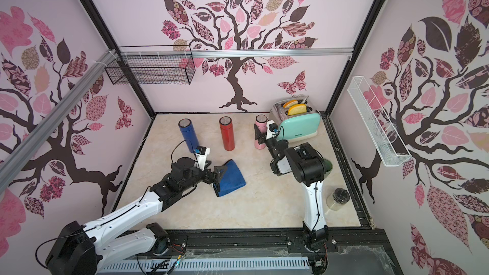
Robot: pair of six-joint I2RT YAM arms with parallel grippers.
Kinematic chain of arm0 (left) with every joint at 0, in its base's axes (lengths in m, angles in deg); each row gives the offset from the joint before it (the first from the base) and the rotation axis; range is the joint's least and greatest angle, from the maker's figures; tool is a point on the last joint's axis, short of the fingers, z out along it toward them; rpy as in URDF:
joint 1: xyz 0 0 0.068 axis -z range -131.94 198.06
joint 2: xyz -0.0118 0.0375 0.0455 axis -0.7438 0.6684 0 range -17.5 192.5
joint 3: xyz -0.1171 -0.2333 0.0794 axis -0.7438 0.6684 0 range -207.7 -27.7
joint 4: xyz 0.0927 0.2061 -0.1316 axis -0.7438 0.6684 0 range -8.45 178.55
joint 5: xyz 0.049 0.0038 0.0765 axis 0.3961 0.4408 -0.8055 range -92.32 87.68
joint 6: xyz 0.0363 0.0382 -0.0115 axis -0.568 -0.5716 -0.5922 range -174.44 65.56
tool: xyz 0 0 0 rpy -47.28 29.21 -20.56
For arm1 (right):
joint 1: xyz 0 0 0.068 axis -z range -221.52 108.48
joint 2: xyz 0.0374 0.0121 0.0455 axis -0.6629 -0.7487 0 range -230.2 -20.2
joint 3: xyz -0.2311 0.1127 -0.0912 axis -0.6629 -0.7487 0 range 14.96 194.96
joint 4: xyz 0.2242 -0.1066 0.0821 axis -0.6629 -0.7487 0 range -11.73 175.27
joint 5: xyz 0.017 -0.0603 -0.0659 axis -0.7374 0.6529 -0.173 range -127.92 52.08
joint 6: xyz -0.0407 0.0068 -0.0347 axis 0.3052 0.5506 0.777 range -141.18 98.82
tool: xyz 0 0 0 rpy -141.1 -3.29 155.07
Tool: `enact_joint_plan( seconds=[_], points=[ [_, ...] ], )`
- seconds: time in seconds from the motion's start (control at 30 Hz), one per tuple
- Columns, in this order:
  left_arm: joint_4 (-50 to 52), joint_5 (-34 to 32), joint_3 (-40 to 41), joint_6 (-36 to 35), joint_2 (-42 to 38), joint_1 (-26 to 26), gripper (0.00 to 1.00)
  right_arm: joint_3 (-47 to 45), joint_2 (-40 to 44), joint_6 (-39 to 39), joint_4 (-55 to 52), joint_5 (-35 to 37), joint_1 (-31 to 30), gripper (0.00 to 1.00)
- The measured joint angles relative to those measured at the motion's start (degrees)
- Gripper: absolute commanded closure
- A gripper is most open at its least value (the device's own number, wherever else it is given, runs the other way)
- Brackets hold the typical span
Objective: Wipe the surface of the thermos
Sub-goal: Place the thermos at the center of the board.
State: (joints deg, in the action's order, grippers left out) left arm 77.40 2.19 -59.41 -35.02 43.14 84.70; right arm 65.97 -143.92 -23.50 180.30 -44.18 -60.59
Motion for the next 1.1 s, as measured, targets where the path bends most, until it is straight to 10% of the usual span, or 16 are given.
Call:
enact_joint_plan(
  seconds=[0.33,0.57,1.1],
  points=[
    [0.4,-0.4,0.1,0.0,-0.9,0.0,0.02,-0.9,-0.8,0.0,-0.9,0.0,-0.4,0.22],
    [0.4,-0.4,0.2,-0.1,-0.9,0.0,0.02,-1.7,-0.8,-0.1,-0.9,0.4,-0.4,0.00],
    [0.4,-2.8,0.2,-1.2,-0.9,0.0,0.02,-7.4,1.1,0.2,-1.2,2.0,-0.4,0.00]
  ],
)
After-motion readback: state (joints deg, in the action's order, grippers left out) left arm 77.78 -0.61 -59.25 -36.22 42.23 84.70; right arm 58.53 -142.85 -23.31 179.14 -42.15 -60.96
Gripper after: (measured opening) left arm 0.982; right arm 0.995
